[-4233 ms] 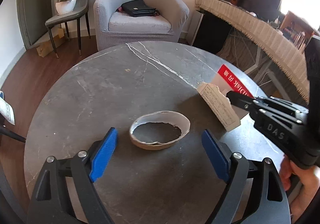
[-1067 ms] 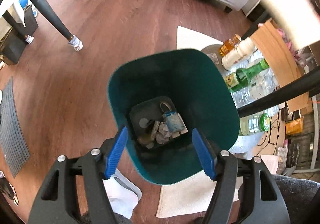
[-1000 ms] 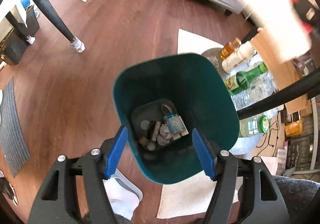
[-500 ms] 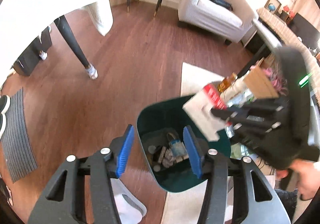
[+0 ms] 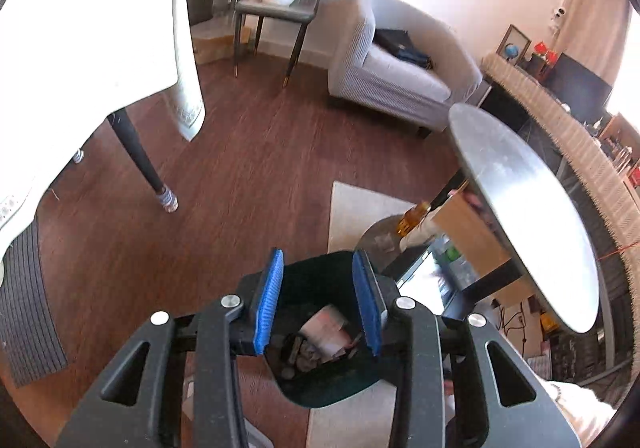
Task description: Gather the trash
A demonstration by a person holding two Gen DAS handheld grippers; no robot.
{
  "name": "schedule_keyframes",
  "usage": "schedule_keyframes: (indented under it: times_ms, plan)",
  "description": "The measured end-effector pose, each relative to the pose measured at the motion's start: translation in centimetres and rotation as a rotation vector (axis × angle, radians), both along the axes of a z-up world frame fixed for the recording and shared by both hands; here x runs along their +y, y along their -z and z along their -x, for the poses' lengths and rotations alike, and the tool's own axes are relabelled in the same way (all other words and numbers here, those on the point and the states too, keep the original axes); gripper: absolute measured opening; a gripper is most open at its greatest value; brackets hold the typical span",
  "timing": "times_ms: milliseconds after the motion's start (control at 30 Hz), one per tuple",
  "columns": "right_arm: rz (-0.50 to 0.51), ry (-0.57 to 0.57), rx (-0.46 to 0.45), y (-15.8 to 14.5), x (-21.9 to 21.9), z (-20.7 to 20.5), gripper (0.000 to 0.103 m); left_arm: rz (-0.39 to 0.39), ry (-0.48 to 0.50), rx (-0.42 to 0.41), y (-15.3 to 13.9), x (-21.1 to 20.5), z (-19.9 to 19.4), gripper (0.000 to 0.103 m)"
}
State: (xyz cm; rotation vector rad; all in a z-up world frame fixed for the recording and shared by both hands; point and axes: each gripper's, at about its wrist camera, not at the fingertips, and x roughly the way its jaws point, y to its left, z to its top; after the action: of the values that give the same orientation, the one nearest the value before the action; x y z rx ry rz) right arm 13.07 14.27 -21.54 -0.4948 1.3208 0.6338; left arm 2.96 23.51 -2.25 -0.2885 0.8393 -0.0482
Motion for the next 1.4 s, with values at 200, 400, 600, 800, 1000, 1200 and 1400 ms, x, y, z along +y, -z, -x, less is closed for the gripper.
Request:
schedule_keyframes:
  times_ms: [200,400,600,800,1000,1200,1400]
  plan:
    - [-0.053,-0.033,-0.048,-2.7,-0.2,1.1,0.046,0.002,-0.019,-0.043,-1.8,-0.1,0.0,0.038]
    - [-0.164,-0.049,-0.156,-8.9,-0.6,1.7,0.041,-0.022,-0.028,-0.095,-3.9,0.0,0.4,0.038]
    - [-0.28,-0.025,-0.264,-15.0,-2.9,2.3,0.039,-0.038,-0.026,-0.146,-6.1,-0.2,0.8,0.041]
    - [-0.364,0.02,-0.361,-20.0,-7.1,3.6,0.039,-0.078,-0.007,-0.179,-7.2,-2.2,0.8,0.052]
    - [-0.43,0.203,-0.467,-23.7,-15.5,4.4,0.039,-0.115,-0.003,-0.204,-7.2,-4.4,2.3,0.07]
    - [-0.447,0.4,-0.548,-25.5,-24.2,6.1,0.056,-0.188,-0.02,-0.258,-7.0,-7.3,4.6,0.09]
    - [-0.398,0.494,-0.65,-26.5,-30.9,9.6,0.077,-0.252,0.008,-0.312,-7.0,-9.5,6.6,0.094]
